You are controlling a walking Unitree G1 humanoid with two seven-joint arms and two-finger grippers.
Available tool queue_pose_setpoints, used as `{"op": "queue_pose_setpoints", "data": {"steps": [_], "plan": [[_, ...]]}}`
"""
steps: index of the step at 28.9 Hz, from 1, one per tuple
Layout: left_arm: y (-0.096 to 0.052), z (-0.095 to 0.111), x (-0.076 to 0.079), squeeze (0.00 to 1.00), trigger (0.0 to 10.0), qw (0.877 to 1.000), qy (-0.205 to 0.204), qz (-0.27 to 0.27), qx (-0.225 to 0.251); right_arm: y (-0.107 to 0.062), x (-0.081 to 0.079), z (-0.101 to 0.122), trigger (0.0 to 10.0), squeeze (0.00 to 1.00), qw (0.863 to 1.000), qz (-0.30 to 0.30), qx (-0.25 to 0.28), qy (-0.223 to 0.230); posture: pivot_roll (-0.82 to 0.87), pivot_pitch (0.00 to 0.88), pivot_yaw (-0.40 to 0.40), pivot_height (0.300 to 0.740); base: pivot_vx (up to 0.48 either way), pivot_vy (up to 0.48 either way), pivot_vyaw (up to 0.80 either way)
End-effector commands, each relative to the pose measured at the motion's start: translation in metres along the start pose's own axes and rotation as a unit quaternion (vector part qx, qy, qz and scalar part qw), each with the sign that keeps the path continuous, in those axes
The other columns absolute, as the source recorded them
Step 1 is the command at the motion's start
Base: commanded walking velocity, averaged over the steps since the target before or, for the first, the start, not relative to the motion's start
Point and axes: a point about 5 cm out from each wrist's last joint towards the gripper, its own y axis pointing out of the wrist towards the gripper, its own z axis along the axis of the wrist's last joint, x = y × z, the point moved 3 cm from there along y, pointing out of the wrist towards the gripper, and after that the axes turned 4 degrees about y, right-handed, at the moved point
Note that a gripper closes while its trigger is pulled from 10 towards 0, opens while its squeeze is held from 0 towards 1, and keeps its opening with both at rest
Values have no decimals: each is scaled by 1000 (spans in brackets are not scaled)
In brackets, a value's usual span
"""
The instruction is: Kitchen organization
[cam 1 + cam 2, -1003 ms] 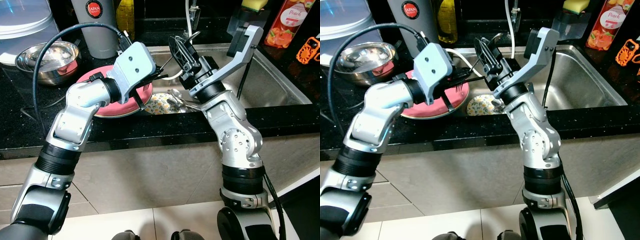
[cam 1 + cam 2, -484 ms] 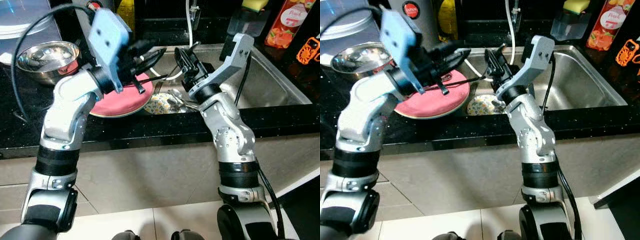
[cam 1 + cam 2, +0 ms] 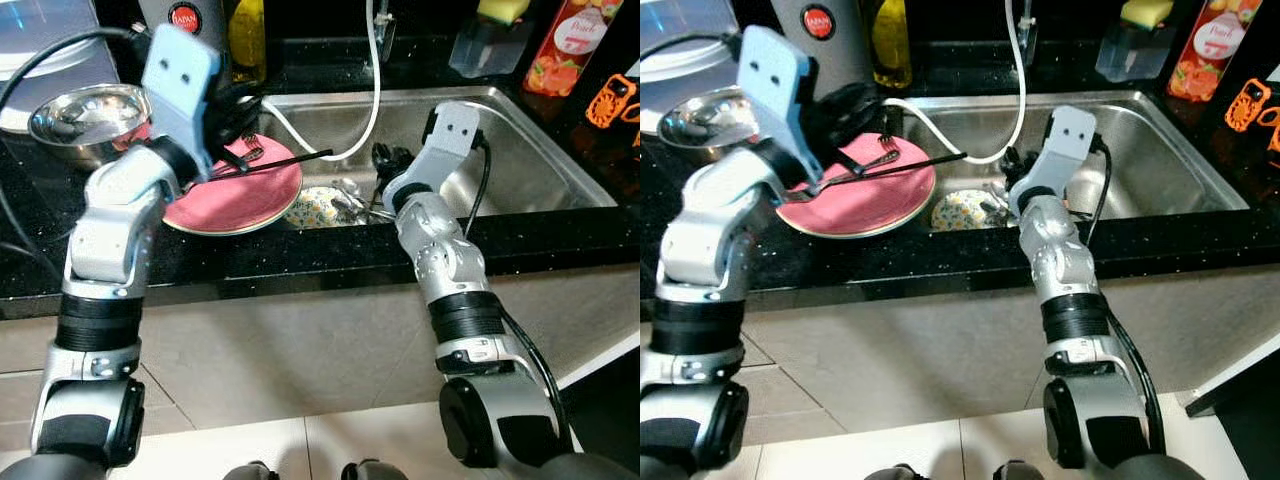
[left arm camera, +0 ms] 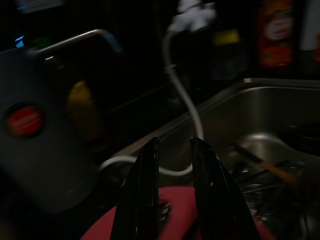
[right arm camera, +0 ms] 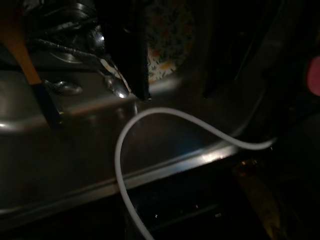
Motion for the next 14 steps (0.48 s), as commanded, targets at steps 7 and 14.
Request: {"op": "queue_pose_setpoints", "data": {"steps": [7,14], "plan": [[-5,-28,-20,0,10000,995,-1,53,-90,-1,-3,9,10000,514,999,19,31,11,79,43,-22,740,0,0,0],[-13,-42,-27,0,10000,988,44,-3,-146,-11,-10,38,10000,0,993,66,90,24,72,42,-10,740,0,0,0]]}}
